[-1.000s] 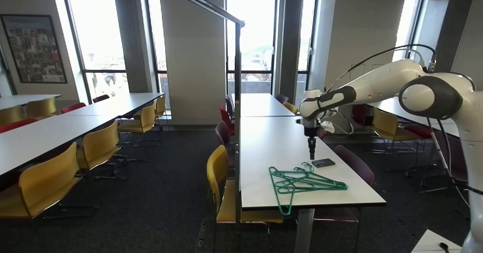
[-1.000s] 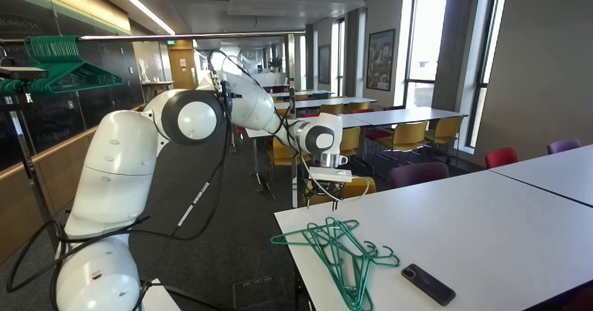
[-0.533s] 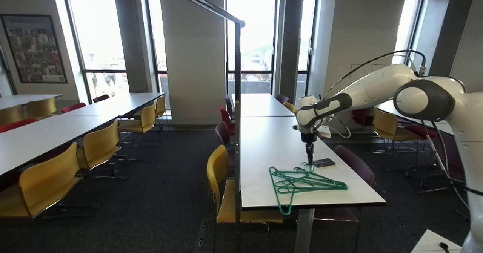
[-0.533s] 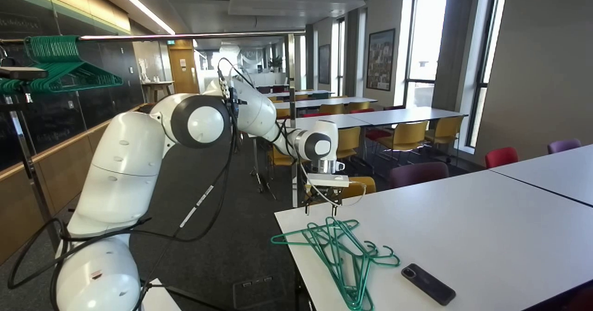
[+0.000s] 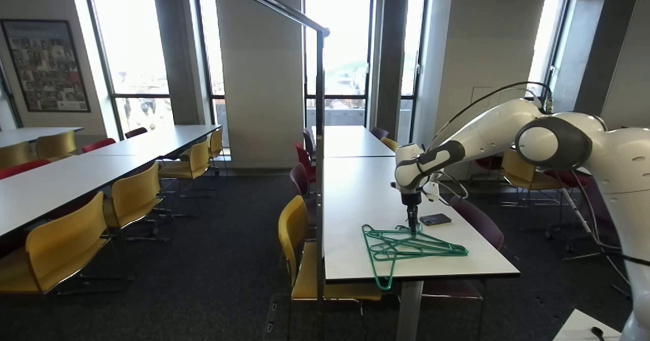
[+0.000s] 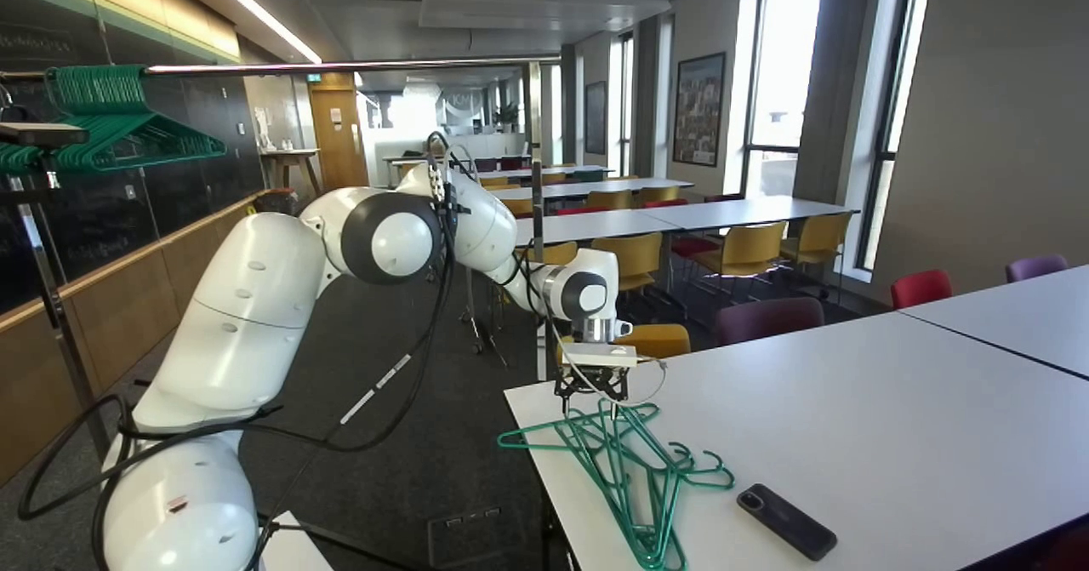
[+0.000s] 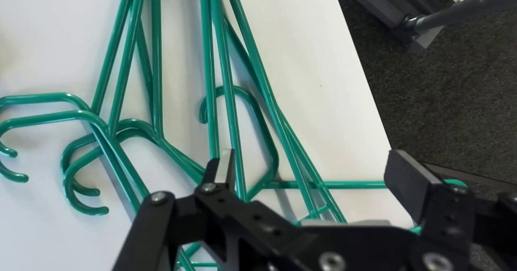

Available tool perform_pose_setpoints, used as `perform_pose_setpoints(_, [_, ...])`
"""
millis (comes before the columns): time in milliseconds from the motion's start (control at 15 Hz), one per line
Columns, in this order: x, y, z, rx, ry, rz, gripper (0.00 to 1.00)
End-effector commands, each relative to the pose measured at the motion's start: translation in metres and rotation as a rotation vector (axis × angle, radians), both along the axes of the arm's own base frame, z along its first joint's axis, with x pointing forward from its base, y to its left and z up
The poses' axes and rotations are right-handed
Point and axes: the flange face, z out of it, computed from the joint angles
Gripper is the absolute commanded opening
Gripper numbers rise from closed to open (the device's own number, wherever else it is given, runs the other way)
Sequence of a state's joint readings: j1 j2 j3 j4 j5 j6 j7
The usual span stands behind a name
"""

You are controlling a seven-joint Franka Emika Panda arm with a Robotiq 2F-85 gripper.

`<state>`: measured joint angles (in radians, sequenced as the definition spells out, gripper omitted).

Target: Put one green hanger on the rail.

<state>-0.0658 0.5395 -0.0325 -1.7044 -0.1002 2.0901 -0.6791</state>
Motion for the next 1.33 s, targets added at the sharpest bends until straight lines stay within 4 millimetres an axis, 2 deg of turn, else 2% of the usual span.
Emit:
perform_pose_setpoints(0, [0.005,-0.001,-0.01,-0.021,-0.007,-0.016,1.0])
perform_pose_setpoints(400, [0.004,-0.004,-0.025,-0.008,0.004,-0.023,1.0])
perform_pose_setpoints(933, [0.016,-0.009,-0.028,0.055,-0.145,0.006,1.0])
perform_pose_setpoints(1267, [0.015,-0.005,-0.035,0.04,-0.114,-0.005,1.0])
